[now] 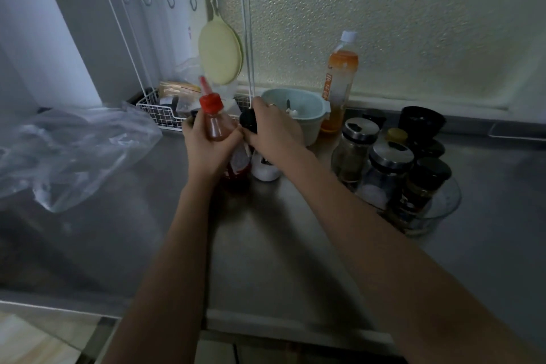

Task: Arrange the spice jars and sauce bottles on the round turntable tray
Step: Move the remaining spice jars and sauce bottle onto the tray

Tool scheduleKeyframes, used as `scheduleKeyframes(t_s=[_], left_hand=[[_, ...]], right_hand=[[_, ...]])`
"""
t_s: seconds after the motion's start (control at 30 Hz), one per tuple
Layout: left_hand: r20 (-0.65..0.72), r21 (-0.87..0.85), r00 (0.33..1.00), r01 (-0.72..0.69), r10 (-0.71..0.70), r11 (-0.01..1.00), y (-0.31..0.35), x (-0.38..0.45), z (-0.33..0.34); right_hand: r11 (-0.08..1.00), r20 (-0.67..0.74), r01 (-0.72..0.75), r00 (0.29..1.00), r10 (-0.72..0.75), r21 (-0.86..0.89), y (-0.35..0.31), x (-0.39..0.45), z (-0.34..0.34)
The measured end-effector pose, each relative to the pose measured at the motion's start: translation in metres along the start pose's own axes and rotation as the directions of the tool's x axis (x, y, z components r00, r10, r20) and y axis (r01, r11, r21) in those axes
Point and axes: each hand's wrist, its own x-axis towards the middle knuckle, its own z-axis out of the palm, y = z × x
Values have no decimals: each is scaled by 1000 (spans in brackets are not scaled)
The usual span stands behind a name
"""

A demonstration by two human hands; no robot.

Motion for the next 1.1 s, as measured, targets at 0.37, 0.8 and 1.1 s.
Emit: scheduleKeyframes(t_s=[0.37,0.8,1.1], left_hand=[[201,-356,972,-40,118,934,64,-44,43],[318,-157,931,-136,181,978,87,-80,121],[334,-40,920,-203,204,978,86,-77,140]], right_hand=[[982,-363,-138,915,176,128,17,-130,-121],[863,-455,-479,739,496,161,133,-165,-197],[882,-196,-444,861,469,158,165,-147,-172]])
